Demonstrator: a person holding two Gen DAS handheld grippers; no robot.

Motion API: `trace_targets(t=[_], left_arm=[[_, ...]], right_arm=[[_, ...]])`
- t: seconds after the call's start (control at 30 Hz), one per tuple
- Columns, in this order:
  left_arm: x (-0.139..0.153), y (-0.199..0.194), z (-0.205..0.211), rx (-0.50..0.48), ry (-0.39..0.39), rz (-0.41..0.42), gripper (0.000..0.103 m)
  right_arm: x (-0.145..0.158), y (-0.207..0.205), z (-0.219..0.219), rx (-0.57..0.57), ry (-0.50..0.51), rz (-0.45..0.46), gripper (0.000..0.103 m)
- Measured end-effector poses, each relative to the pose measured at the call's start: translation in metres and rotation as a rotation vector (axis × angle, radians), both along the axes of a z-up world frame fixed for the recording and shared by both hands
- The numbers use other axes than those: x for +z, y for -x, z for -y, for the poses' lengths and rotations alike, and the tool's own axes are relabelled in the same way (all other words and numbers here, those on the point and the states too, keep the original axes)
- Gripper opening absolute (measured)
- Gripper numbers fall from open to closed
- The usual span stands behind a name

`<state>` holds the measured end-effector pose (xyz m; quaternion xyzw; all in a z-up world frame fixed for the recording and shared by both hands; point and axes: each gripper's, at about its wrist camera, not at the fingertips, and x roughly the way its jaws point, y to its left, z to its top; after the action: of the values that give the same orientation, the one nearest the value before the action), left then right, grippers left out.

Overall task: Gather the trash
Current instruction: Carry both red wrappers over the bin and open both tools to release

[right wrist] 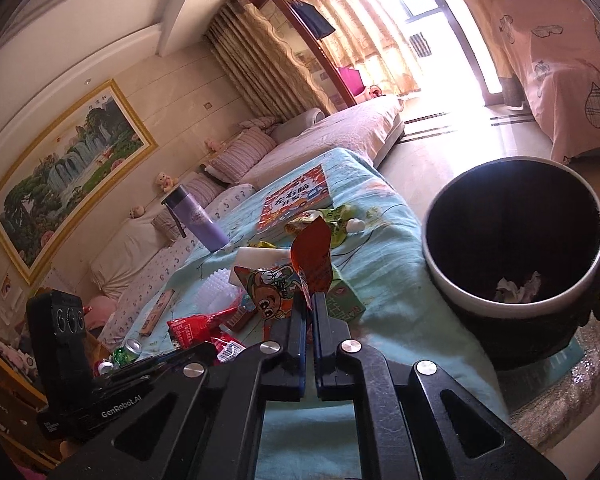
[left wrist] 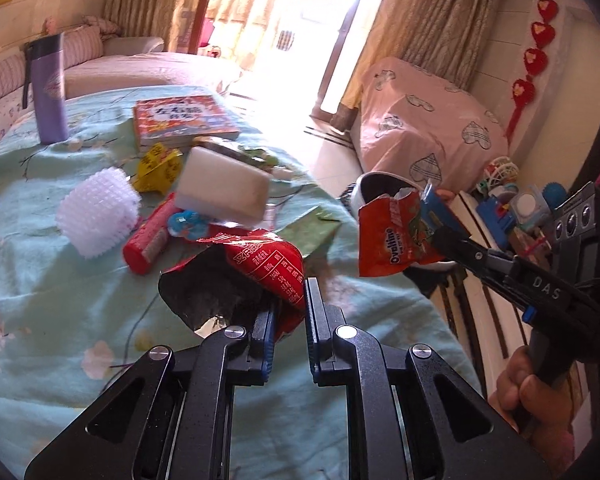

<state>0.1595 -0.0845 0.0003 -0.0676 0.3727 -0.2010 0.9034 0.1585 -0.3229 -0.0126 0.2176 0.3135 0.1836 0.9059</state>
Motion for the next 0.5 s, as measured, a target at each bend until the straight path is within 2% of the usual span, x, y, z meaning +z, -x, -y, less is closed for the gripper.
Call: trace_targets(t=[0.5], left_arm=[[0.008, -0.012, 0.092, -0.167, -0.019, 0.002, 0.012]], right_arm=[[-0.005, 0.025, 0.077, -0.17, 0.002, -0.007, 0.002]])
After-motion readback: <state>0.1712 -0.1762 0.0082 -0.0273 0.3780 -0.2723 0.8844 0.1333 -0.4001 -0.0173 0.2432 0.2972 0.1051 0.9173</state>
